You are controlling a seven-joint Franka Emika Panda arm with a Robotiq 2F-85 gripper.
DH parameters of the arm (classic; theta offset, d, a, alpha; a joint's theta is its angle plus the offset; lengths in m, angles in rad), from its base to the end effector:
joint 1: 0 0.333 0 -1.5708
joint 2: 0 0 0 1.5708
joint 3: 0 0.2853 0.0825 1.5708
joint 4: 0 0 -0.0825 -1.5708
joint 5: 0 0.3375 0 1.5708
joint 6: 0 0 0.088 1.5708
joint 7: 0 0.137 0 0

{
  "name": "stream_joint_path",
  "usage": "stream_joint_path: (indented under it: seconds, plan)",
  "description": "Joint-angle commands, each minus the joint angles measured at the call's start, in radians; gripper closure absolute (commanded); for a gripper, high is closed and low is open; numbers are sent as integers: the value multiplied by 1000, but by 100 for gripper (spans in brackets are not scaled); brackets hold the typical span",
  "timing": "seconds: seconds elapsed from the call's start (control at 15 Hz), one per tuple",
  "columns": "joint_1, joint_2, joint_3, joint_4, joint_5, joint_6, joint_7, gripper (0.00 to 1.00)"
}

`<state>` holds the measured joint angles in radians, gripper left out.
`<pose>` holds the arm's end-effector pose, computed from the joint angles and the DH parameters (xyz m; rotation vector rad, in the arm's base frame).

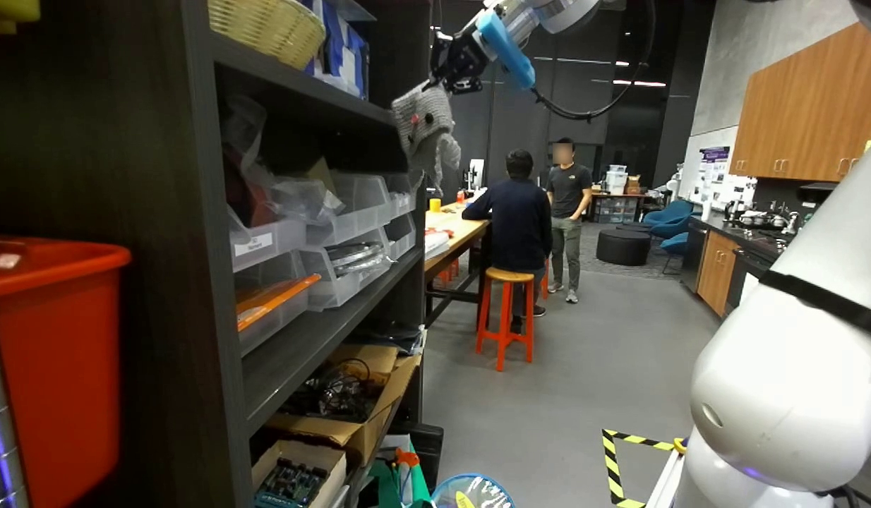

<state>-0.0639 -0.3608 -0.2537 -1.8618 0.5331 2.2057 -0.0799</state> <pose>0.4447 -0.1409 0.6919 -2.4257 0.5180 -1.0315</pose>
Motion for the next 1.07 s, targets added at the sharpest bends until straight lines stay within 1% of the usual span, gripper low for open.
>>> stream_joint_path:
  seconds: [0.0, 0.2, 0.6, 0.87, 1.0]
  plan:
    - [15, 5, 8, 15, 30, 17, -2, 97]
    - [34, 23, 26, 16, 49, 36, -6, 97]
    - [65, 29, 53, -4, 69, 3, -25, 97]
    - [81, 14, 66, -46, 78, -14, -59, 97]
    - [88, -9, 78, -88, 76, 2, -93, 97]
